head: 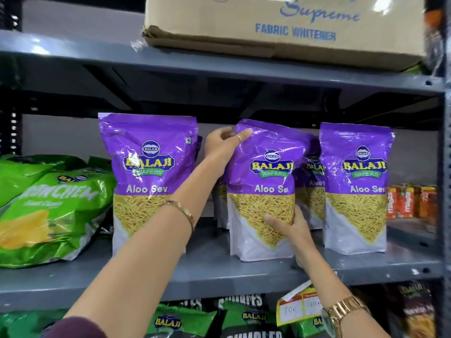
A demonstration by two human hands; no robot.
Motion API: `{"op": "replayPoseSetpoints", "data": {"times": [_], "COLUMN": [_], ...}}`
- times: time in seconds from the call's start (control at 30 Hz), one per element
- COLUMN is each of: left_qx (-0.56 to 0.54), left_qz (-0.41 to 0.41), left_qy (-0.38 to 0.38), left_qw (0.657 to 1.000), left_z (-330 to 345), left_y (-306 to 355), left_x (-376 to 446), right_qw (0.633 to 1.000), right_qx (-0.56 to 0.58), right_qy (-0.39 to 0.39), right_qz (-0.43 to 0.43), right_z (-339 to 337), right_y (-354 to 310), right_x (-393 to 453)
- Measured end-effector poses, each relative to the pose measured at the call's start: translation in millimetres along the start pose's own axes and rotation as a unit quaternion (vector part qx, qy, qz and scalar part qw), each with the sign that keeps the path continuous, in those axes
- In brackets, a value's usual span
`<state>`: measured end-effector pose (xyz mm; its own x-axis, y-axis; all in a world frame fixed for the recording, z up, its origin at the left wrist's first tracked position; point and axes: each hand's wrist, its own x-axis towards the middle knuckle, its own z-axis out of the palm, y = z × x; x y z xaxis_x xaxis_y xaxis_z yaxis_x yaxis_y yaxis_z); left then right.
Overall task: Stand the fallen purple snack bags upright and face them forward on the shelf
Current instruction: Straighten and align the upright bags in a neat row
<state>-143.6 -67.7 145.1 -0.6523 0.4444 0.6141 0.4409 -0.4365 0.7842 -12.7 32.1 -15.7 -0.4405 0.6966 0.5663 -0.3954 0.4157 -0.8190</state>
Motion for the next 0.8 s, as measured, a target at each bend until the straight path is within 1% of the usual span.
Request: {"op": "replayPoseSetpoints", "data": {"times": [0.07,0.13,0.23,0.27,0.3,0.37,0.43,0.5,0.57,0.63,0.67,0.73,0.8], "left_qx": [0.016,0.043,-0.001,-0.012,-0.007,-0.011,-0.037,-0.029,-0.050,-0.066,-0.057,-0.017,0.020], "left_qz": [0.015,0.041,0.026,0.018,0.018,0.020,0.003,-0.025,-0.043,-0.037,-0.026,0.018,0.059], "left_qy": [0.001,0.060,0.166,0.186,0.189,0.154,0.090,0.023,-0.023,-0.037,-0.035,-0.015,-0.013], "left_qw": [1.000,0.996,0.986,0.982,0.982,0.988,0.995,0.999,0.998,0.996,0.997,1.000,0.998], "left_z": [3.0,-0.2,-7.7,-8.6,-7.1,-2.3,2.2,3.3,0.2,-5.5,-7.3,-7.3,-4.3], "left_y": [4.9,4.1,-6.4,-11.7,-16.3,-16.7,-13.3,-14.8,-25.9,-35.8,-37.6,-32.1,-21.6], "left_x": [10.5,17.8,13.8,11.5,9.9,5.7,0.6,-8.1,-15.1,-17.2,-15.8,-9.0,-3.9], "right_qw": [1.000,1.000,0.999,0.999,0.999,0.999,0.999,1.000,1.000,1.000,1.000,1.000,1.000], "right_qx": [0.012,0.013,-0.005,-0.002,0.007,0.016,0.016,0.014,0.014,0.016,0.017,0.015,0.010], "right_qy": [0.007,0.019,0.033,0.035,0.035,0.032,0.028,0.025,0.021,0.016,0.014,0.009,0.001], "right_qz": [-0.003,-0.011,-0.010,-0.006,-0.003,0.003,0.002,-0.001,-0.003,-0.002,-0.001,0.003,0.010], "right_z": [1.1,1.8,3.7,3.3,2.9,1.0,-0.6,-1.0,-0.8,0.0,0.0,-0.3,-0.8], "right_y": [-3.0,-3.5,-2.0,0.0,0.9,2.5,3.0,2.5,1.9,2.4,2.8,4.2,4.2], "right_x": [-0.7,-1.0,-0.7,0.0,0.6,1.7,1.9,1.3,0.3,-0.1,0.0,0.8,0.9]}}
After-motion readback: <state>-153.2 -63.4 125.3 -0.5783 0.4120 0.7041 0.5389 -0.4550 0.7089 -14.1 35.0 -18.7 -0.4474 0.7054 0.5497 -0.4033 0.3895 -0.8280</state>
